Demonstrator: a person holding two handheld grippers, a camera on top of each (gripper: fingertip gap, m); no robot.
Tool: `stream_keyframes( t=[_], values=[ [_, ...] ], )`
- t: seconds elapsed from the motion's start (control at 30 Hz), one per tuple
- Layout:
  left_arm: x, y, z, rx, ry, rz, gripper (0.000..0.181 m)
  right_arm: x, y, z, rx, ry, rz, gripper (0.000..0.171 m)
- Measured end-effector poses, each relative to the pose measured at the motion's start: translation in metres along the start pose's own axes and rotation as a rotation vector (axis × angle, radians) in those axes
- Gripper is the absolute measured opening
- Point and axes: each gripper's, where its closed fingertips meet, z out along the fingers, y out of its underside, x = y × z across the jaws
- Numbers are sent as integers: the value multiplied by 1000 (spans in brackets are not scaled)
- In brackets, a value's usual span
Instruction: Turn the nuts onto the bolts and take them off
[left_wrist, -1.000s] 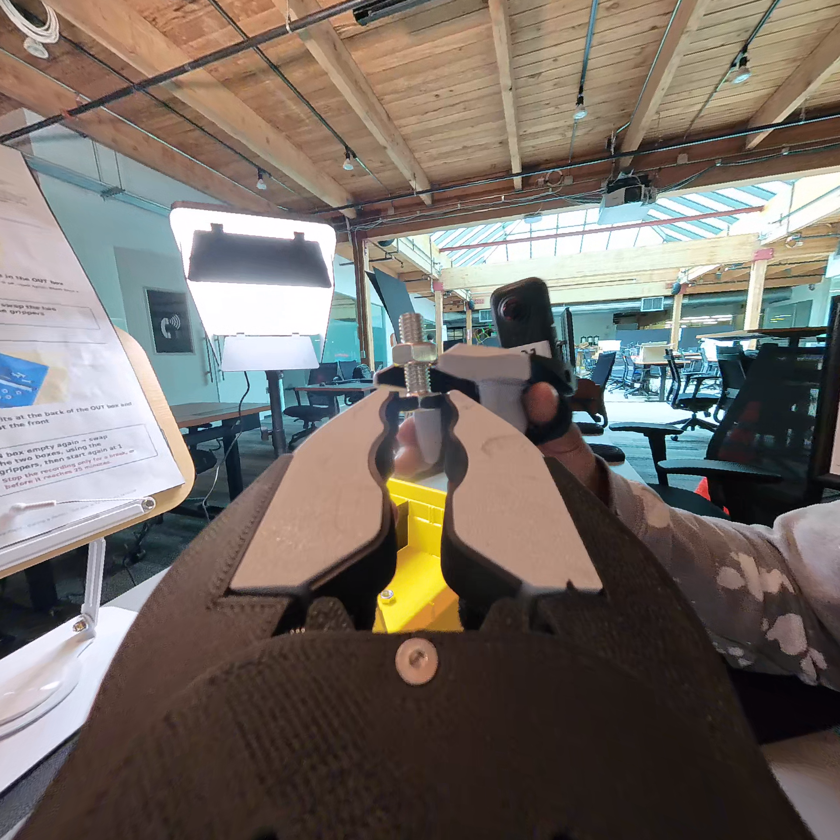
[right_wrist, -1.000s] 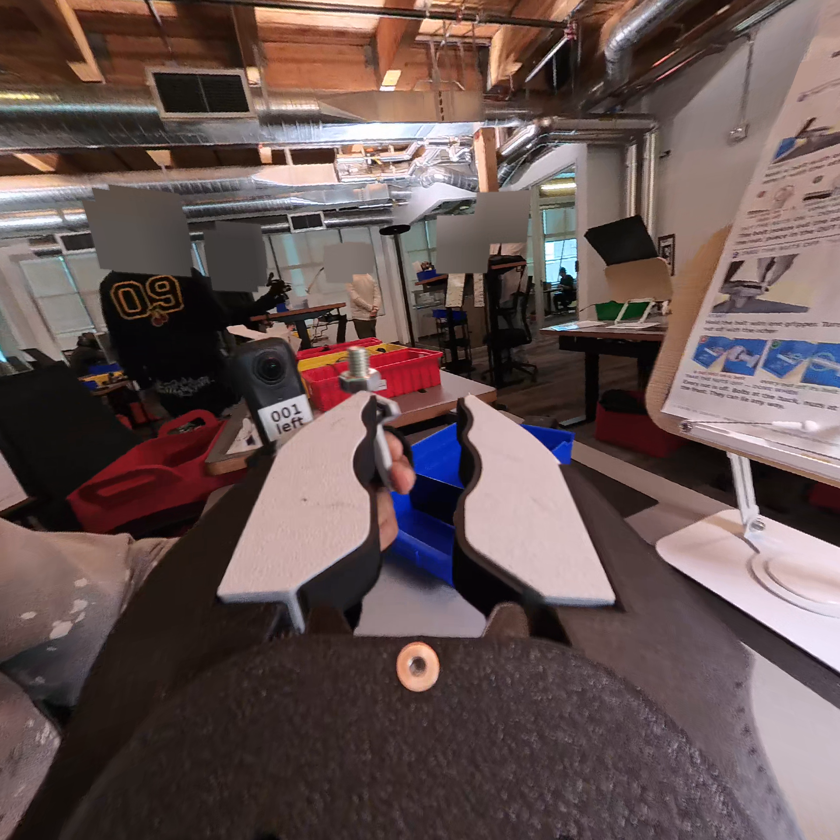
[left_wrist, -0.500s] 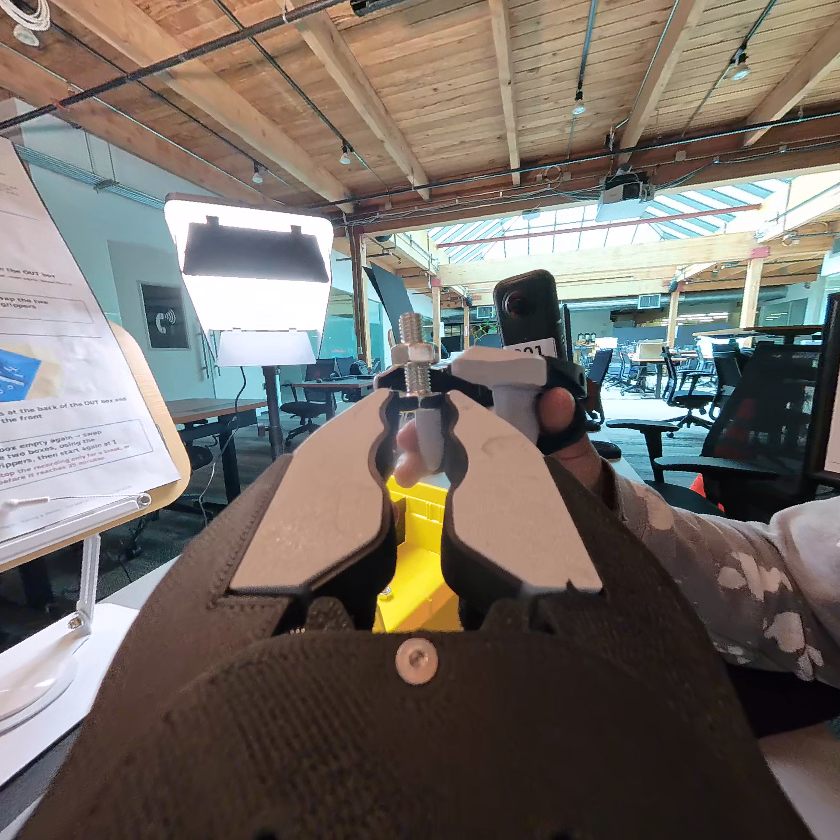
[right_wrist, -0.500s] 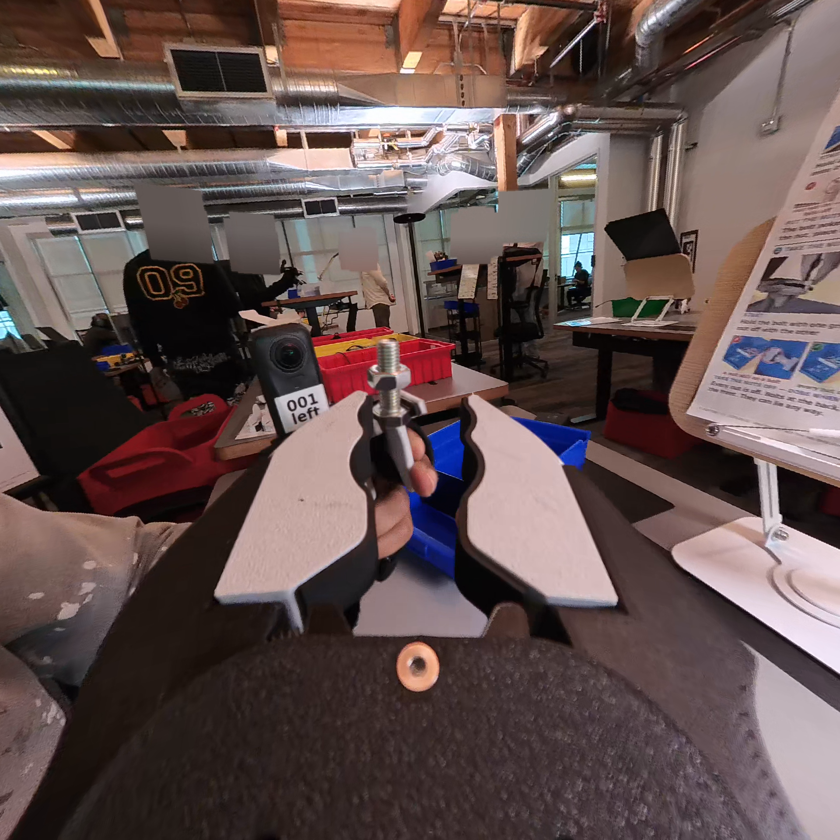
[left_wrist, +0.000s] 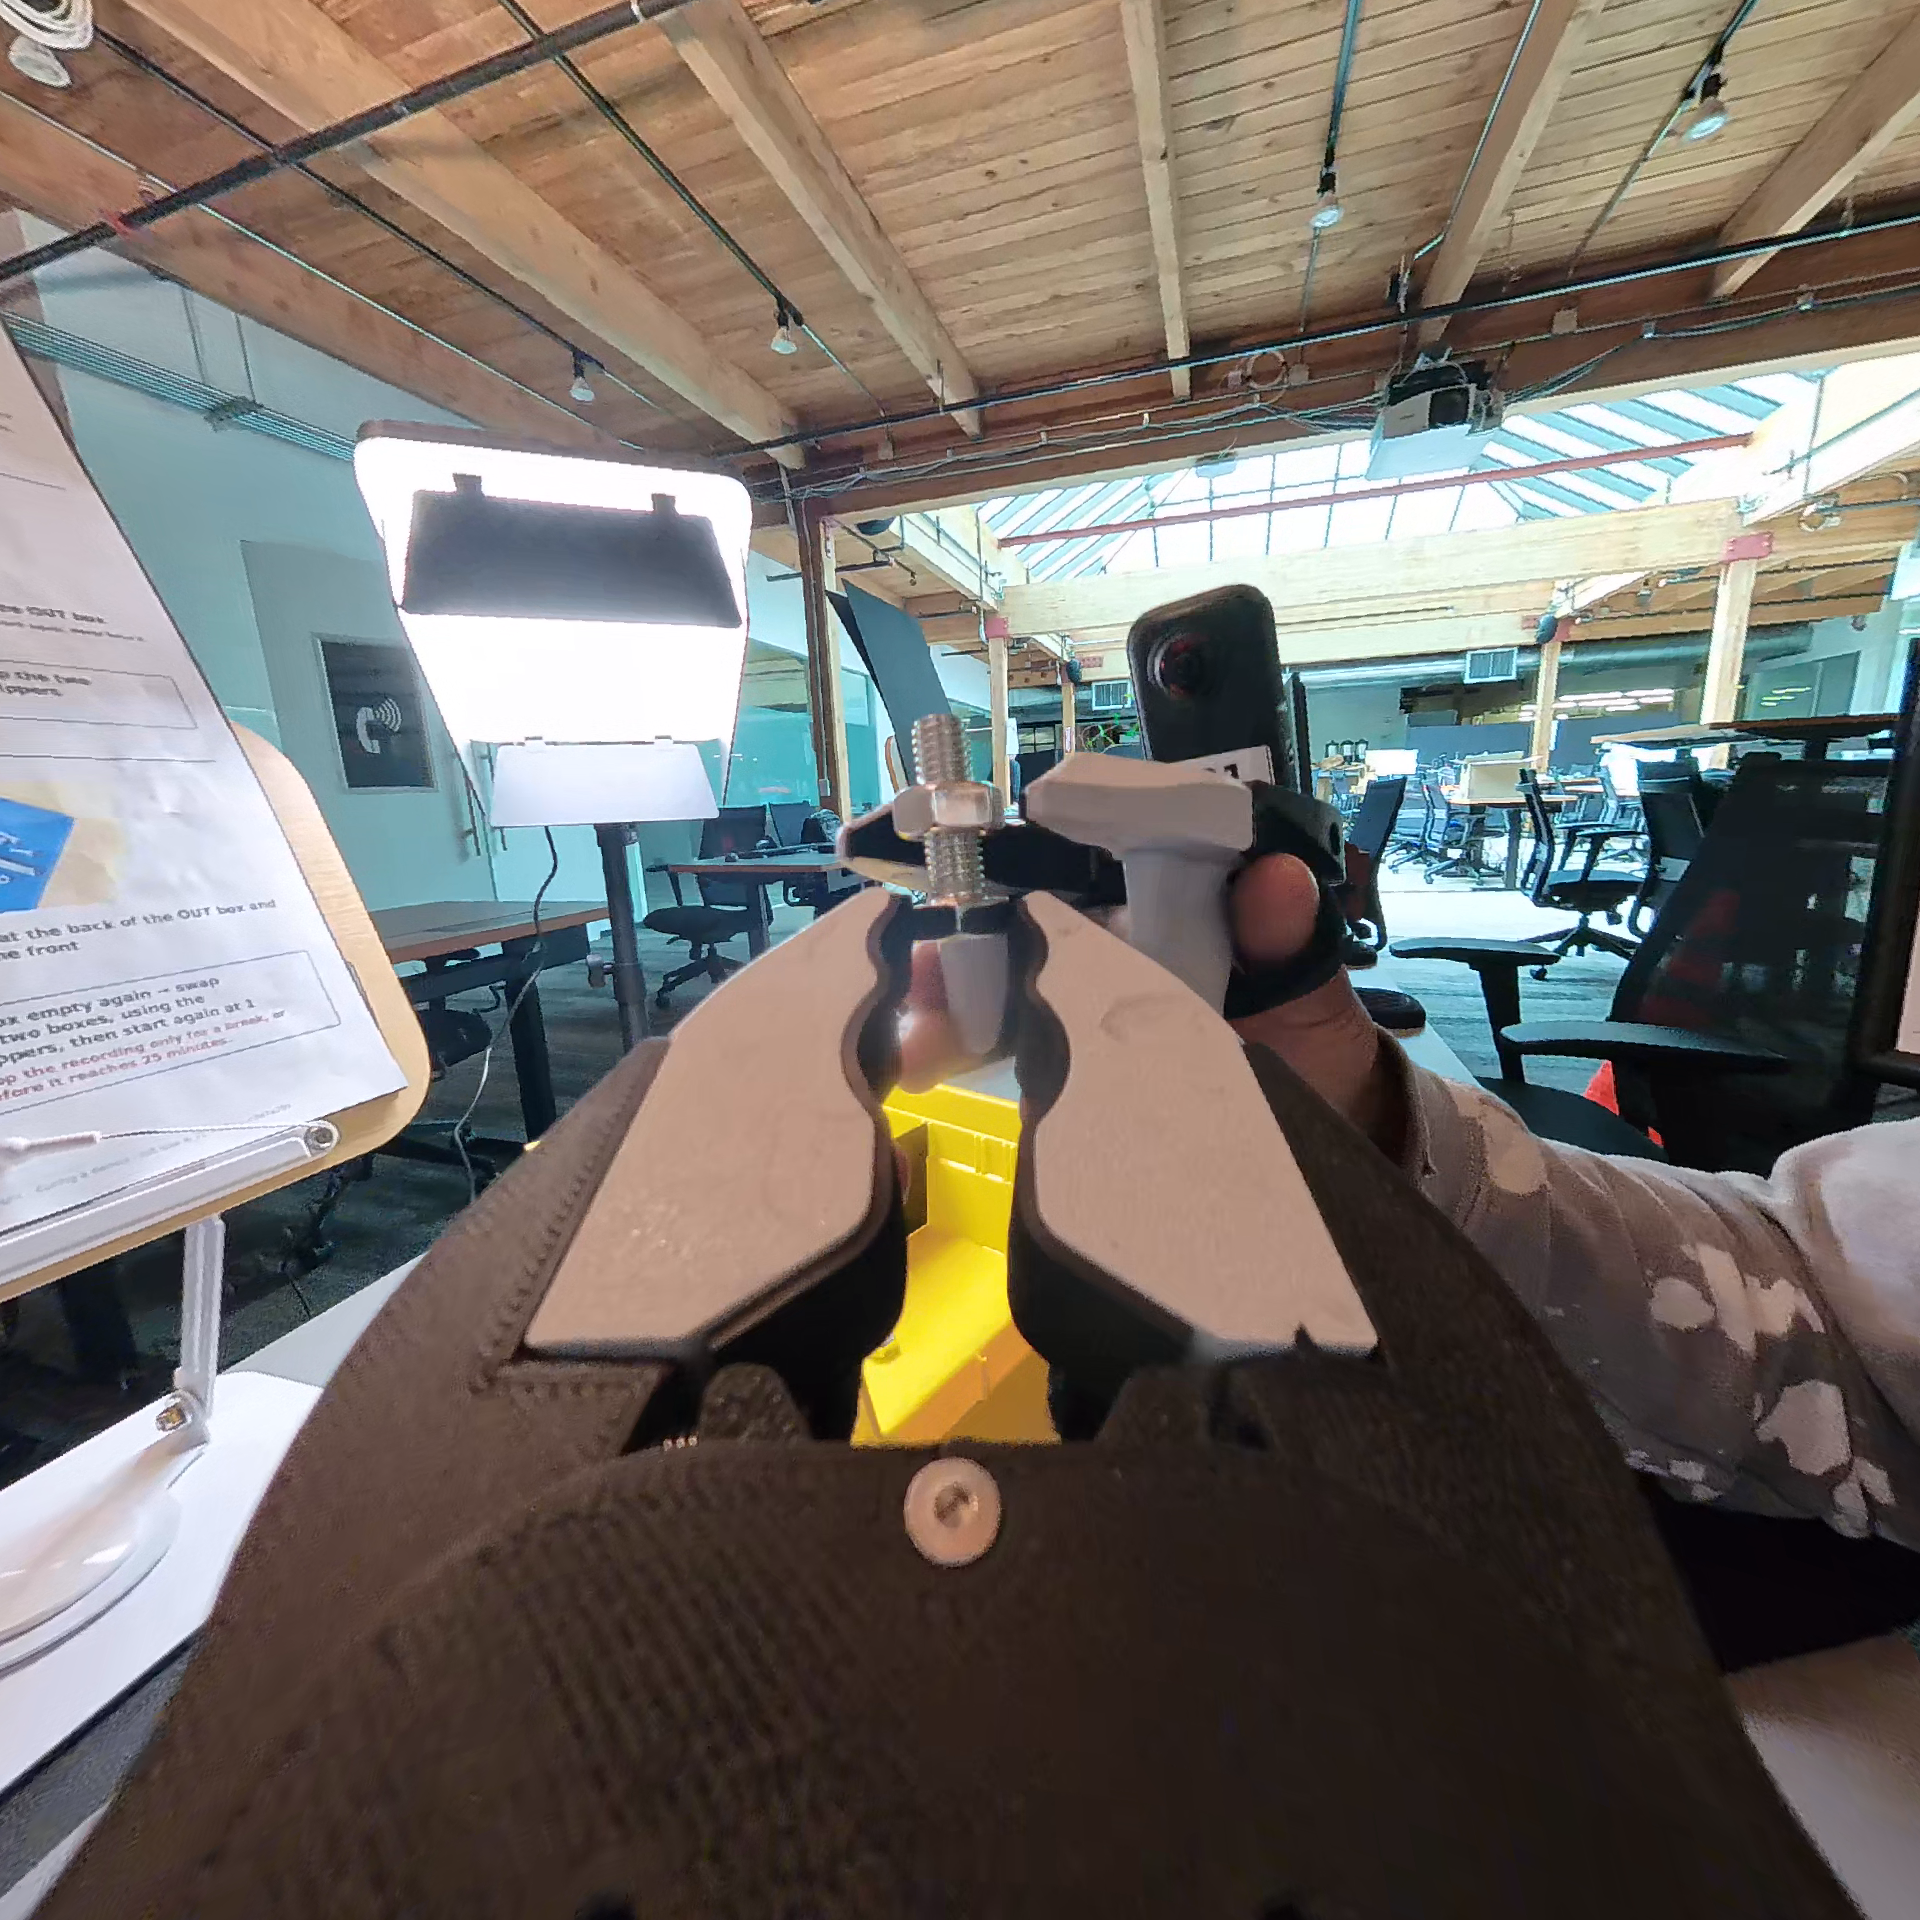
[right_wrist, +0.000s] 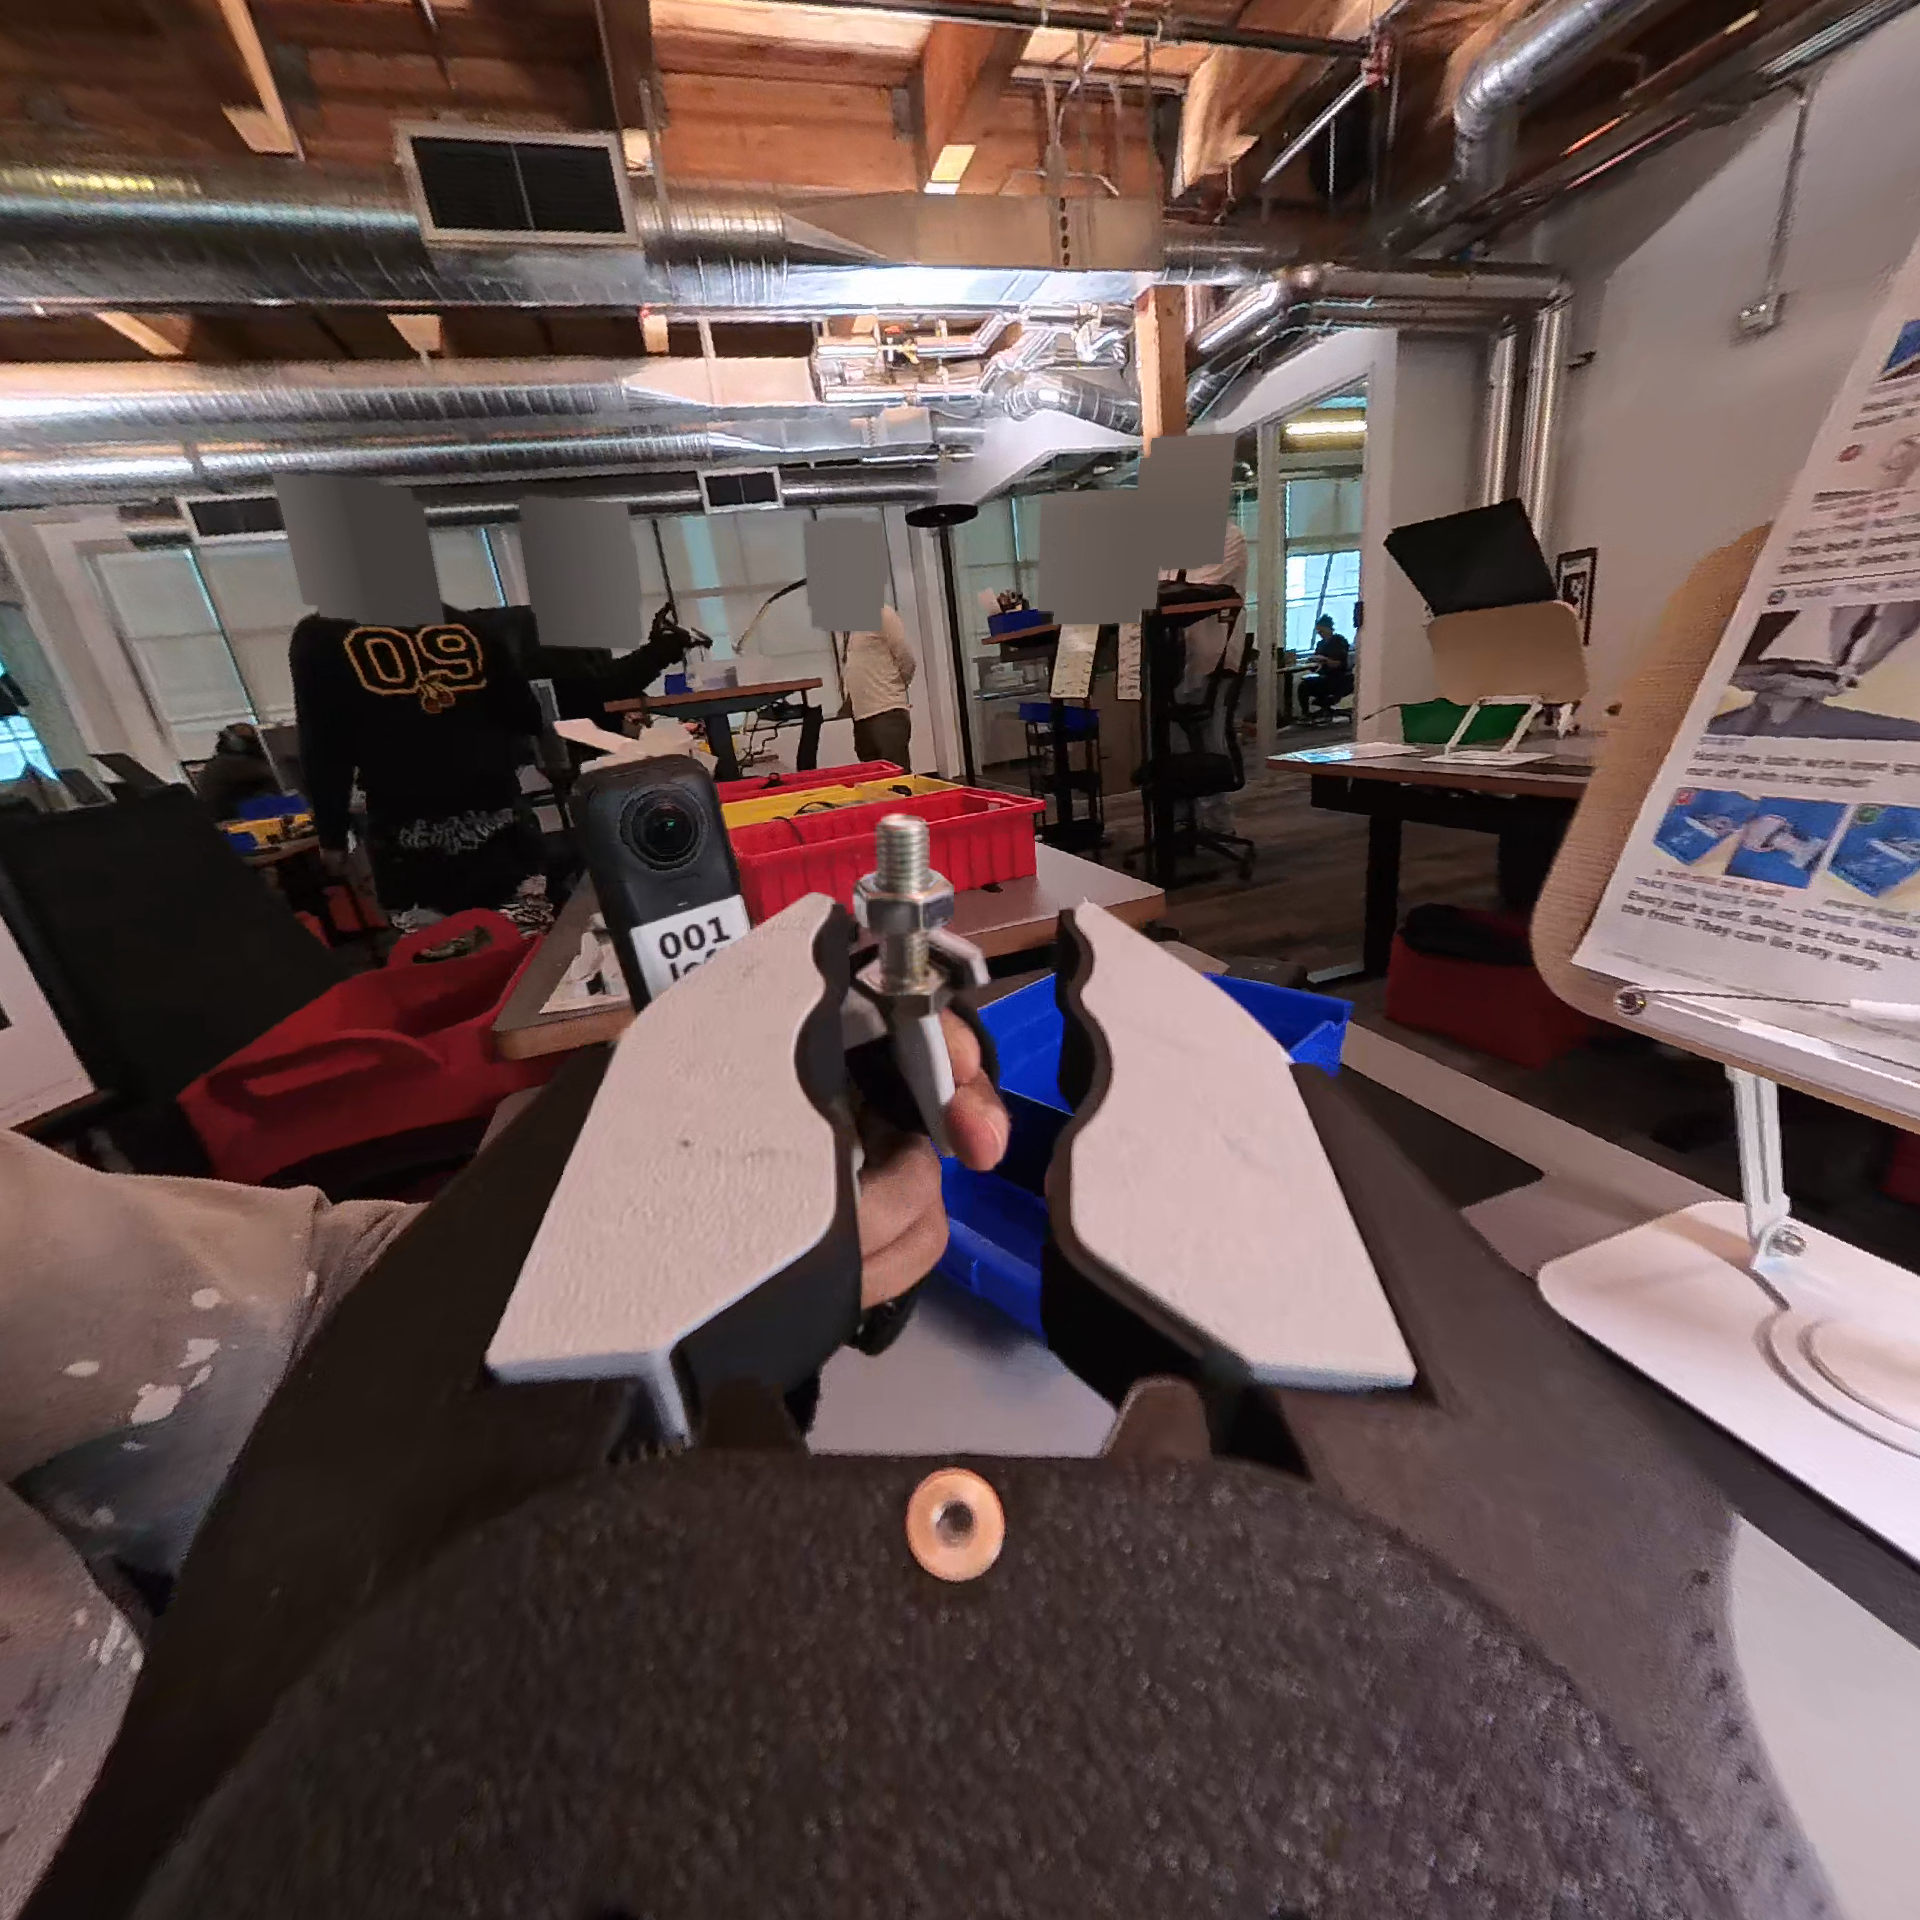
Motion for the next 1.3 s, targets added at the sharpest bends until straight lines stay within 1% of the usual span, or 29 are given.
stream_keyframes(
  t=[0.1, 0.13, 0.17, 0.2, 0.27, 0.37, 0.43, 0.53, 0.57, 0.63, 0.67, 0.77, 0.87, 0.97, 1.03, 1.1, 1.2, 1.3],
  values=[
    [2, -2, 0, 24, 5, -13, 18, 2, 0, 0, -3, -2, 2, 38],
    [3, -6, -3, 55, 20, -16, 18, 6, -1, -2, -1, 19, 20, 25],
    [4, -10, -5, 72, 29, -16, 18, 18, -4, -6, 17, 84, 21, 16],
    [5, -13, -5, 74, 31, -6, 18, 23, -7, -10, 36, 107, 9, 15],
    [5, -15, -5, 80, 26, -1, 18, 19, -8, -11, 34, 68, 29, 24],
    [2, -10, -4, 81, 5, -11, 18, 0, -6, -2, 19, -10, 25, 36],
    [1, -5, -2, 85, -5, -19, 18, -8, -2, 4, -4, -26, 18, 40],
    [1, -7, -2, 109, -32, -20, 18, 1, -2, 3, -3, 1, 40, 39],
    [3, -10, -4, 127, -18, -15, 18, 9, -4, -1, 4, 33, 67, 24],
    [3, -13, -4, 131, -29, -4, 18, 25, -9, -9, 43, 93, 73, 18],
    [3, -13, -4, 132, -33, -4, 18, 25, -11, -11, 47, 83, 79, 20],
    [0, -8, -3, 125, -53, -10, 19, 8, -12, -5, 44, 17, 72, 32],
    [3, -4, -1, 117, -63, 0, 18, -9, -3, 5, -5, -27, 38, 42],
    [5, -5, 0, 112, -67, 3, 18, -3, -2, 5, -7, -10, 38, 40],
    [2, -6, -2, 128, -77, -6, 18, 0, -4, 2, -4, -10, 68, 34],
    [0, -9, -4, 141, -80, -9, 18, 4, -7, 0, 13, 18, 43, 31],
    [1, -12, -4, 151, -74, 4, 18, -1, -8, 0, 24, -10, 57, 29],
    [3, -10, -3, 146, -64, 9, 18, -6, -2, 3, -4, -40, 66, 28]
  ],
)
